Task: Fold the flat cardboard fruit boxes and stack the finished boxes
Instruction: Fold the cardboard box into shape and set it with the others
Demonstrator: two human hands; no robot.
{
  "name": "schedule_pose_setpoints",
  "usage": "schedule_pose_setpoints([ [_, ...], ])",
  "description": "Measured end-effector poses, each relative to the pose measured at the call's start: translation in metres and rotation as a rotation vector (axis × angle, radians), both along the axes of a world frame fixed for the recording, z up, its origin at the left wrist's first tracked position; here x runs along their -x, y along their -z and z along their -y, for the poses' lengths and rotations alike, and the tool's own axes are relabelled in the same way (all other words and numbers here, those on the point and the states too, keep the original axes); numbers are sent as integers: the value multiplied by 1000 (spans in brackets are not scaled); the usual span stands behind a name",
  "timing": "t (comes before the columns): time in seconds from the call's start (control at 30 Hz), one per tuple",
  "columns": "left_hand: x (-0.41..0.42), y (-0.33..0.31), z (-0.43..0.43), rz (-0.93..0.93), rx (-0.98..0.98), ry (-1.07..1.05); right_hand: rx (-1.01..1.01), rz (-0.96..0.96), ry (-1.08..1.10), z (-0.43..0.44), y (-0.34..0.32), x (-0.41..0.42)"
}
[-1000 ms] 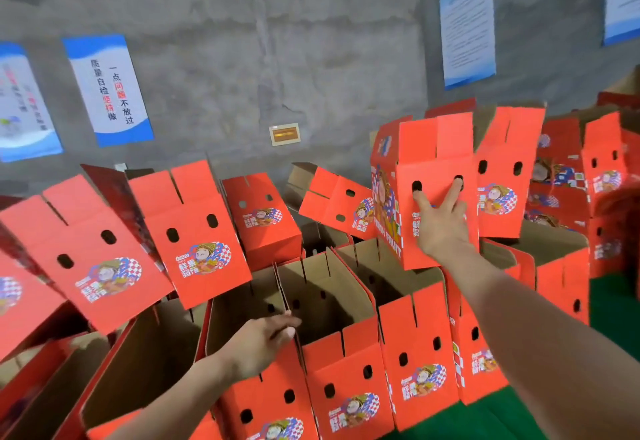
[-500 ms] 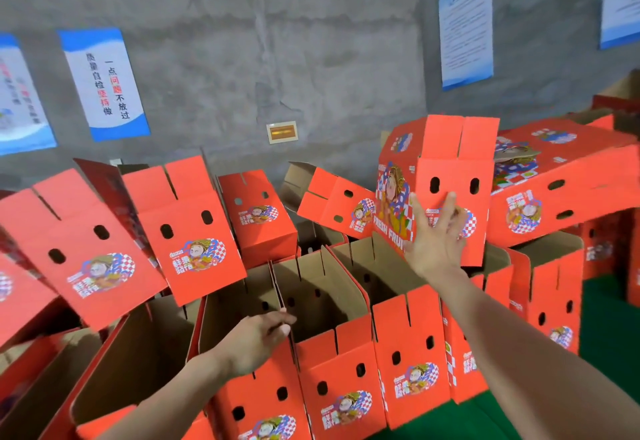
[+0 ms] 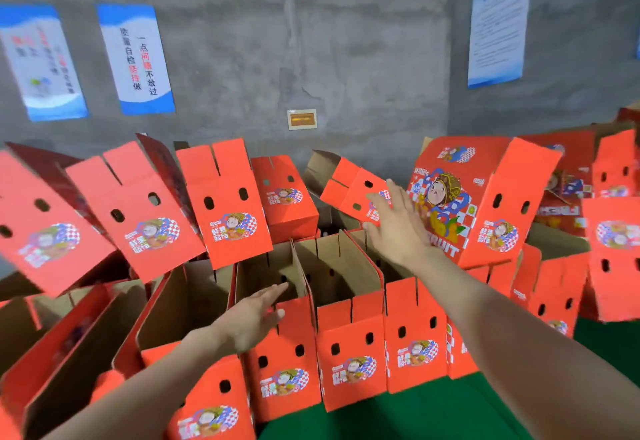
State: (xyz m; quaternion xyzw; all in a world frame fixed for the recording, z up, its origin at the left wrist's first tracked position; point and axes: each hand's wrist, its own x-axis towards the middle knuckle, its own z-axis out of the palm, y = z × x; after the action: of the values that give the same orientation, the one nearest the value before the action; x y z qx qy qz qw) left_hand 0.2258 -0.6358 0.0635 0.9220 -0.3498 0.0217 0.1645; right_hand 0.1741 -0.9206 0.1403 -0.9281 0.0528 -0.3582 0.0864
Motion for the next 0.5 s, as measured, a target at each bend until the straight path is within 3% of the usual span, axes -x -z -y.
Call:
schedule_pose_setpoints([
  [0.37,115,-8,-174,160,335,-239,108,179,-365,-164,-24,47],
  [0.5,153,25,-259,116,423,-430,-109,266,-406,-230,-23,46],
])
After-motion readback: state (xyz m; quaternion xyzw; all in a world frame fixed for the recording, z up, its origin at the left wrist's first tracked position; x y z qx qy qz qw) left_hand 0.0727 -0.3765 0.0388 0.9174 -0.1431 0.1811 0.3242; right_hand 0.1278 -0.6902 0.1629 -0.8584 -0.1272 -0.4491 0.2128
